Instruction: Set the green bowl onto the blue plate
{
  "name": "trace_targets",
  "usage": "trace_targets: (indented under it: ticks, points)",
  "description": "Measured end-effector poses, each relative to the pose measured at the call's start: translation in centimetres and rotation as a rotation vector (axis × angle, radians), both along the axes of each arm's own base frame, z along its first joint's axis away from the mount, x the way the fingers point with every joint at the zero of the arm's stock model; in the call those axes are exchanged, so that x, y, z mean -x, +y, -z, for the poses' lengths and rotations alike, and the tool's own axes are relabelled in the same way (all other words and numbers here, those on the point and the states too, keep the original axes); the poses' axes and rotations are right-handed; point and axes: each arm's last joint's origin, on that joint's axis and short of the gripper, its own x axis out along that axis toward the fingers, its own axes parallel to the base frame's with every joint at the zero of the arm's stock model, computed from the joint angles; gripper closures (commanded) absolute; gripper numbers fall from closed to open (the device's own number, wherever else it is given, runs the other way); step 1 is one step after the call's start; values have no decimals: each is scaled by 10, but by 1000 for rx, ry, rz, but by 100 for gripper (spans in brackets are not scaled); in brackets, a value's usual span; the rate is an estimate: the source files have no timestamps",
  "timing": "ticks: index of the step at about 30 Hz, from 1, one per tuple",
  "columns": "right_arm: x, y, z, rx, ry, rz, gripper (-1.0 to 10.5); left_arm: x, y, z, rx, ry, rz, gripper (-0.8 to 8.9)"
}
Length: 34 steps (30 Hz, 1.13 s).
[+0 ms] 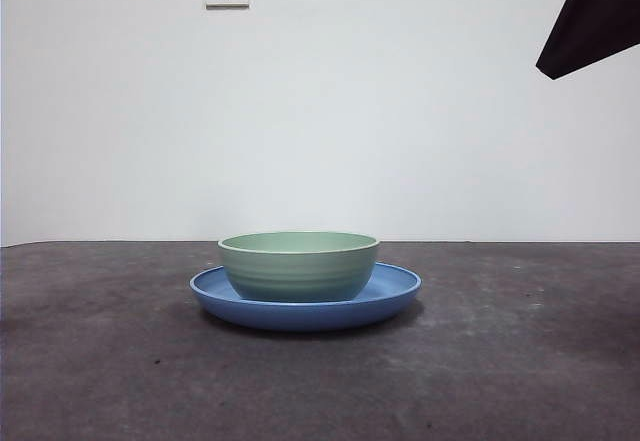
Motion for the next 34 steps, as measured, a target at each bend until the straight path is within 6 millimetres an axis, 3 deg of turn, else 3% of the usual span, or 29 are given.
trace_targets:
  ticks: [4,11,21,34]
  points:
    - [0,0,0,0,0,0,936,21,20,17,16,-147,-196,805]
    - [0,0,0,0,0,0,936,42,35,68,11,-167,-423,805]
    - [0,0,0,0,0,0,935,45,37,135,-5,-99,-456,805]
    - [0,0,0,0,0,0,936,42,37,181,-20,-1,-457,805]
